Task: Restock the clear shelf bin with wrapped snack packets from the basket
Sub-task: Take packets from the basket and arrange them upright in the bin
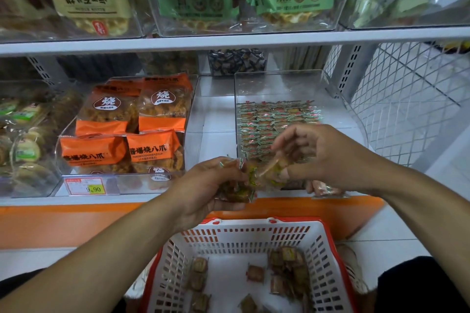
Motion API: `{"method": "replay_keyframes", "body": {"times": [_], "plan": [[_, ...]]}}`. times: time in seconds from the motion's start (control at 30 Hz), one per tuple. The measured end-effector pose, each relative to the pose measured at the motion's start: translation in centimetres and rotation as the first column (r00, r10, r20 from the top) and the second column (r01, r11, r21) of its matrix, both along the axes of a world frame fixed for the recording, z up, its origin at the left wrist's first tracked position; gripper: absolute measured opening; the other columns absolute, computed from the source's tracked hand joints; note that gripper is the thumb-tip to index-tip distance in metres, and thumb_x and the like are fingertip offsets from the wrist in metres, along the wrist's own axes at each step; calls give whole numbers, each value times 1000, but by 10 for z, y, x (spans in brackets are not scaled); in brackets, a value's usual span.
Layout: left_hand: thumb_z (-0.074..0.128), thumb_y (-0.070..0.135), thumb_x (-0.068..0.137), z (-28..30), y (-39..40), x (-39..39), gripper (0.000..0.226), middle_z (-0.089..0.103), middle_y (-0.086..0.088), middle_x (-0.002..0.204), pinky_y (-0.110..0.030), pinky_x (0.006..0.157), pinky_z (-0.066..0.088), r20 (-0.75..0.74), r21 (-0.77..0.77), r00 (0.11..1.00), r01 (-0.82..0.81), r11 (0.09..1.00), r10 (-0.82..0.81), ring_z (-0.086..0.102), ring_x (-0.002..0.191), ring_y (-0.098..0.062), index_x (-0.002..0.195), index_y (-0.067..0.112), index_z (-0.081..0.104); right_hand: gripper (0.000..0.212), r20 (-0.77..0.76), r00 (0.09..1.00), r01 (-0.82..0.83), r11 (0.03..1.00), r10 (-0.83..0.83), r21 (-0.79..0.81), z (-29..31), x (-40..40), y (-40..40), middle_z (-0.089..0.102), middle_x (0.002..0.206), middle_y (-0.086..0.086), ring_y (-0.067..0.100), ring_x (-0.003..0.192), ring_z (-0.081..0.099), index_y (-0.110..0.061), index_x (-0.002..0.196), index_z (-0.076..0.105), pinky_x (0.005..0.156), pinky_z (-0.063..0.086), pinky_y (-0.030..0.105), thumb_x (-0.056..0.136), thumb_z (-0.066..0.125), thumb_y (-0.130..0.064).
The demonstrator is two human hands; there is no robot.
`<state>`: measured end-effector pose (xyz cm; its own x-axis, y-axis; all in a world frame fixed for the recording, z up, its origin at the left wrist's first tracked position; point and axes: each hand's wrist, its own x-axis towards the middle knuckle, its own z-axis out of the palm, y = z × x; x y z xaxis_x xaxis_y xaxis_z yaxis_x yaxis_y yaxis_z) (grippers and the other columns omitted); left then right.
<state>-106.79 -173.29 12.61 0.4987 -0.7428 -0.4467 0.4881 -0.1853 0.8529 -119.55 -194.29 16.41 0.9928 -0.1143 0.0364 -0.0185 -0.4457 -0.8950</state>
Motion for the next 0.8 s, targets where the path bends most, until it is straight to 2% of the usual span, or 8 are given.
{"method": "replay_keyframes", "body": {"times": [0.1, 0.23, 0.37, 0.5, 0.57, 0.67, 0.73, 0.8], "plan": [[71, 3, 88, 1, 1, 0, 20, 74, -23, 109, -33, 60, 62, 25, 41, 997, 75, 996, -76, 75, 95, -36, 107, 8, 73, 37, -83, 994, -84, 990, 74, -115, 0, -1, 2, 74, 102, -22, -4, 97, 69, -39, 101, 77, 82, 53, 12, 78, 86, -12], [78, 9, 75, 4, 2, -1, 18, 75, -22, 105, -33, 60, 61, 49, 79, 983, 172, 982, -176, 75, 87, -33, 91, 17, 80, 46, -149, 984, -129, 968, 98, -214, -5, 1, 7, 67, 118, -30, -9, 106, 64, -54, 114, 68, 92, 52, 23, 82, 83, -26], [80, 9, 77, 3, 1, -3, 15, 75, -22, 99, -32, 58, 60, 29, 75, 984, 171, 982, -174, 74, 80, -30, 89, 17, 80, 51, -260, 961, -117, 990, 93, -82, -14, 4, 10, 70, 118, -14, 0, 109, 66, -55, 120, 60, 101, 53, 36, 81, 84, -33], [79, 23, 75, 5, -1, -5, 13, 74, -10, 94, -32, 58, 60, -70, -5, 995, 73, 997, -73, 74, 80, -23, 87, 22, 80, 45, -271, 959, -65, 996, 79, 59, -15, 3, 9, 69, 123, -15, -1, 116, 63, -44, 122, 64, 99, 51, 22, 86, 78, -20], [79, 28, 69, 7, -1, -5, 27, 74, -12, 100, -31, 57, 59, -105, -32, 994, -32, 999, 29, 73, 82, -23, 95, 19, 77, 38, -205, 979, 35, 976, 10, 216, -13, 4, 7, 74, 116, -13, 2, 111, 67, -34, 118, 66, 88, 54, 17, 89, 74, -10], [78, 26, 68, 5, -2, -7, 52, 69, -26, 121, -32, 57, 61, -186, -4, 973, -138, 990, 135, 71, 101, -33, 116, 9, 69, 38, -144, 972, 235, 800, -186, 552, -8, 8, 10, 77, 108, -1, 12, 89, 75, -25, 116, 69, 58, 58, 23, 82, 75, -9], [78, 25, 72, 3, -4, -15, 57, 67, -27, 127, -32, 58, 62, -284, 5, 953, -105, 994, 102, 68, 113, -39, 124, 6, 66, 51, -125, 946, 296, 640, -298, 709, -9, 12, 15, 77, 109, 5, 17, 81, 74, -22, 122, 67, 53, 57, 28, 72, 76, -15], [78, 30, 76, 4, -7, -24, 51, 70, -23, 122, -31, 62, 63, -357, -38, 934, -10, 999, -4, 72, 104, -33, 120, 5, 72, 56, -98, 929, 293, 551, -356, 782, -10, 16, 23, 78, 106, 7, 19, 77, 74, -22, 125, 66, 54, 58, 29, 71, 76, -17]]}}
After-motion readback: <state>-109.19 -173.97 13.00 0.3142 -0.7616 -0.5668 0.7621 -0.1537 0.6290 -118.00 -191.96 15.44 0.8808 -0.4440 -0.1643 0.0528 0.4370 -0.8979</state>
